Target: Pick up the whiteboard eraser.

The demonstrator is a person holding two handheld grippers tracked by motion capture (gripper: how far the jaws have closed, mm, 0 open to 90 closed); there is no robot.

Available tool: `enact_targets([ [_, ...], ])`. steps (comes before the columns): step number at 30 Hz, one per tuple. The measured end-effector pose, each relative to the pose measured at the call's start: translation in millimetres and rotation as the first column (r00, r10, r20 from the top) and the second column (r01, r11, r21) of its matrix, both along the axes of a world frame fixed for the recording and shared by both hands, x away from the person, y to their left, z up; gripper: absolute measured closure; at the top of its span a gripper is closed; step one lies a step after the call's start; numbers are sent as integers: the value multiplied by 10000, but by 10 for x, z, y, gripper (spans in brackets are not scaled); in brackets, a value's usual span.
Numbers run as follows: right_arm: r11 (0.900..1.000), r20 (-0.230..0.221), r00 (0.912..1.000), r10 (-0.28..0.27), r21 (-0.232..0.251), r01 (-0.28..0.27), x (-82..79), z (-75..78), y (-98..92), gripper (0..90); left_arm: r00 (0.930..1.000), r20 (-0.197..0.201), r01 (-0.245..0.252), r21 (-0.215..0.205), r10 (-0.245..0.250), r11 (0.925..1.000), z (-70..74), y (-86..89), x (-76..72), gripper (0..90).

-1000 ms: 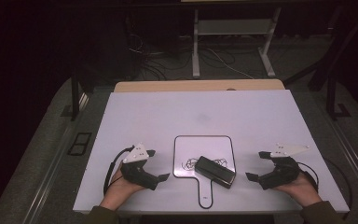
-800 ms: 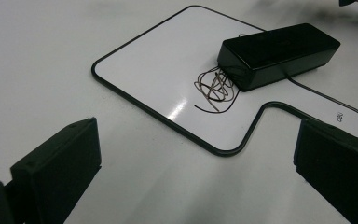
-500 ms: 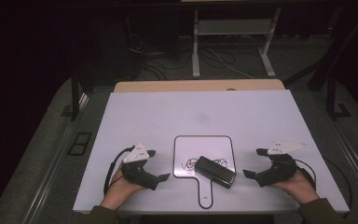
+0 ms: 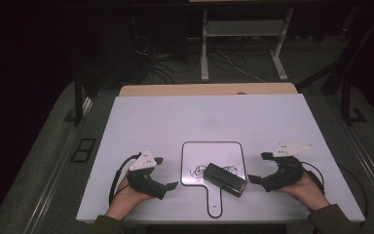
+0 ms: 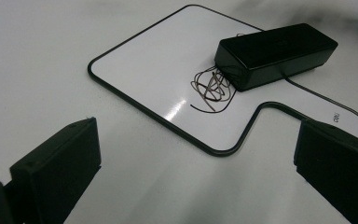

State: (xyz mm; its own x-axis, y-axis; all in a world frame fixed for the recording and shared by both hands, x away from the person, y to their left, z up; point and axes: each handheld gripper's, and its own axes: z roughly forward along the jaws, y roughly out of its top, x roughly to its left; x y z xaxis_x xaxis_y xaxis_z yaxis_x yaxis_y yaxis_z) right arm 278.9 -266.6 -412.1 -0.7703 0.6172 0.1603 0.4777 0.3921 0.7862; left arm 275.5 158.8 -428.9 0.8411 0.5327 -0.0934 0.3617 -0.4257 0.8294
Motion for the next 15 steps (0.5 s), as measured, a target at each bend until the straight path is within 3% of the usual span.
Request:
enact_targets([
  [15,9942,-257,9959,872,-613,-887,107,29,310,0,10000,-24,-57,-137,57,9999,-11,-27,-14,0],
])
